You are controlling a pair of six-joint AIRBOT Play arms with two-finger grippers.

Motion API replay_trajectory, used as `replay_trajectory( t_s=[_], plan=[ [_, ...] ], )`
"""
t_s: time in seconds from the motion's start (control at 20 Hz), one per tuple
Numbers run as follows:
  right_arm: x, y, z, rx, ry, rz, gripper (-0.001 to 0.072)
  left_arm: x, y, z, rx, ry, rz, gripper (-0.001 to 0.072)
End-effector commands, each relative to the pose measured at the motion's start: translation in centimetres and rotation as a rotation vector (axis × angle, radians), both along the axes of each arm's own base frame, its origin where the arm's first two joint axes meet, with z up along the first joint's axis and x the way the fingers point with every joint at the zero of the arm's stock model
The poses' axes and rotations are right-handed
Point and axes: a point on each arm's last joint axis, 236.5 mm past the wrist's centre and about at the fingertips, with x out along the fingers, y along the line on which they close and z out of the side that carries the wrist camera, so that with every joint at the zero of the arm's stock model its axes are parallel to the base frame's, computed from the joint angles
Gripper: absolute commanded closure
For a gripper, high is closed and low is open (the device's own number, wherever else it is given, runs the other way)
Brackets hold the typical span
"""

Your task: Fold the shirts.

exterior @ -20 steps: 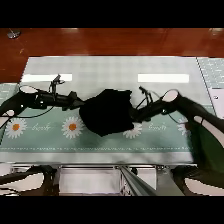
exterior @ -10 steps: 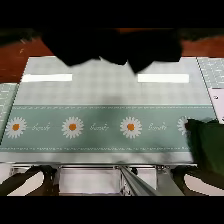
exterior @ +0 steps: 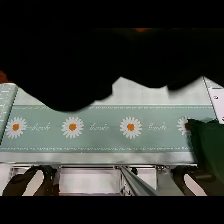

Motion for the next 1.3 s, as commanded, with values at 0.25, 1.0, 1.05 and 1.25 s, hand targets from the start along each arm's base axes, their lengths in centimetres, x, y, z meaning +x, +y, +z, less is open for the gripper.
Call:
replay_trajectory(
  t_s=[0.25,1.0,1.05,1.25],
  plan=[
    [-5.7,-0.5,-15.2,0.028,0.431,-0.05,0.0689,-3.1,1.6,-11.7,0.037,0.375,0.084,0.0675],
    [11.8,-5.6,-43.9,0.185,0.825,-0.352,0.0688,13.5,-8.2,-43.6,-0.264,0.993,-0.05,0.0674],
    [12.3,-5.7,-44.2,0.221,0.848,-0.347,0.0688,14.2,-9.0,-43.7,-0.302,1.013,-0.064,0.067],
    [14.1,-7.4,-41.9,0.28,0.874,-0.282,0.0083,14.1,-8.8,-43.5,-0.254,1.077,-0.129,0.0004]
  ],
)
